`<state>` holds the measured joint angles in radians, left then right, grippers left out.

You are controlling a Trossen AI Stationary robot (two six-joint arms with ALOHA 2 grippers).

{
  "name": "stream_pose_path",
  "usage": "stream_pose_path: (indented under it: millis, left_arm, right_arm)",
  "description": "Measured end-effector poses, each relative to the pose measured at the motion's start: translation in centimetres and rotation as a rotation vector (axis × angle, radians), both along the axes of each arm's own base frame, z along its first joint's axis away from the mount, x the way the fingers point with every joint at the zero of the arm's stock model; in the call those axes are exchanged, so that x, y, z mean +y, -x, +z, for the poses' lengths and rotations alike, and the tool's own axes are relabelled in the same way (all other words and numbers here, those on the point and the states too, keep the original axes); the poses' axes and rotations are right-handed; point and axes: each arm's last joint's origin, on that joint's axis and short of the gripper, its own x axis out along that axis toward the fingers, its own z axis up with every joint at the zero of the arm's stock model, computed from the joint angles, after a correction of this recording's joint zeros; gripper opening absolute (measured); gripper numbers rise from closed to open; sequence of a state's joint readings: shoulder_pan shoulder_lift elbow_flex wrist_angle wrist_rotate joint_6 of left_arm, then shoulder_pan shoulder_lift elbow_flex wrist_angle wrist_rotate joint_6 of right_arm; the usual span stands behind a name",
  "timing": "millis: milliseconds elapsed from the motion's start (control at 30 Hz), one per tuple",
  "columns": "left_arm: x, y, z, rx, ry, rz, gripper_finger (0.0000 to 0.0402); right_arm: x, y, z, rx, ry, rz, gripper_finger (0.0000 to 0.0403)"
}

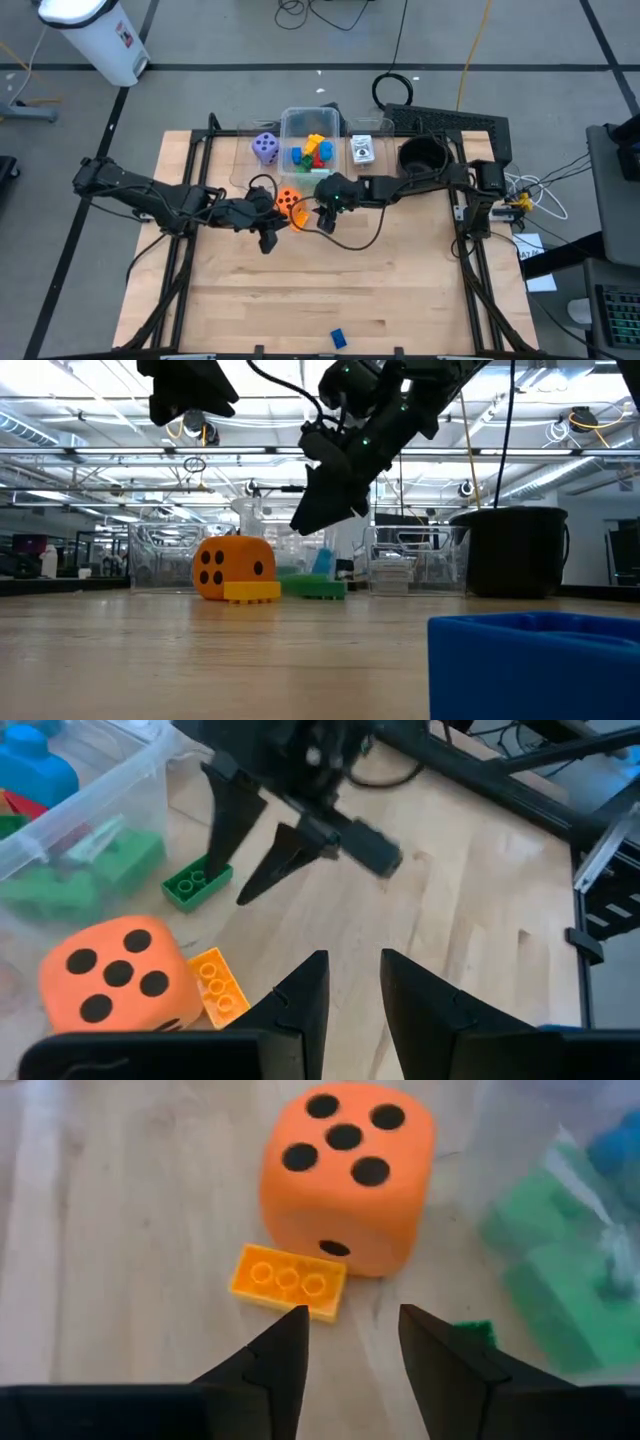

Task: Pick & Place Toys
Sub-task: Put the green eight stud game piece into the middle transparent bin

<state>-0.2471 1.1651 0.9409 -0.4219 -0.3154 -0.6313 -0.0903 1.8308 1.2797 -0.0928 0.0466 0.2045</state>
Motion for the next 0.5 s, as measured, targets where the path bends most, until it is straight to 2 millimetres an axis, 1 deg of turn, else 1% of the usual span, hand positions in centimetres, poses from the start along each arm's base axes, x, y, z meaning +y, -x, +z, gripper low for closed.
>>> stream_pose_path:
  millis: [133,200,300,400,500]
  left_arm:
    - [0.3,-0.1,0.0,0.000,0.000,0.013,0.0097]
    - [0.5,-0.1,0.0,0.001,-0.002,0.018,0.0097]
    - [0.6,-0.1,0.0,0.002,-0.005,0.021,0.0097]
    - [0.6,-0.1,0.0,0.002,-0.005,0.022,0.0097]
    - [0.6,-0.1,0.0,0.003,-0.004,0.023,0.0097]
  right_arm:
    - [0.4,-0.3,-0.6,0.005,0.000,-0.032,0.0142]
    - [0.5,-0.4,-1.4,0.037,0.037,-0.065,0.0138]
    - [0.8,-0.5,-2.7,0.086,0.045,-0.093,0.0130]
    - [1.2,-0.5,-3.3,0.097,0.028,-0.165,0.0120]
    - [1.6,-0.5,-3.6,0.083,0.065,-0.294,0.0106]
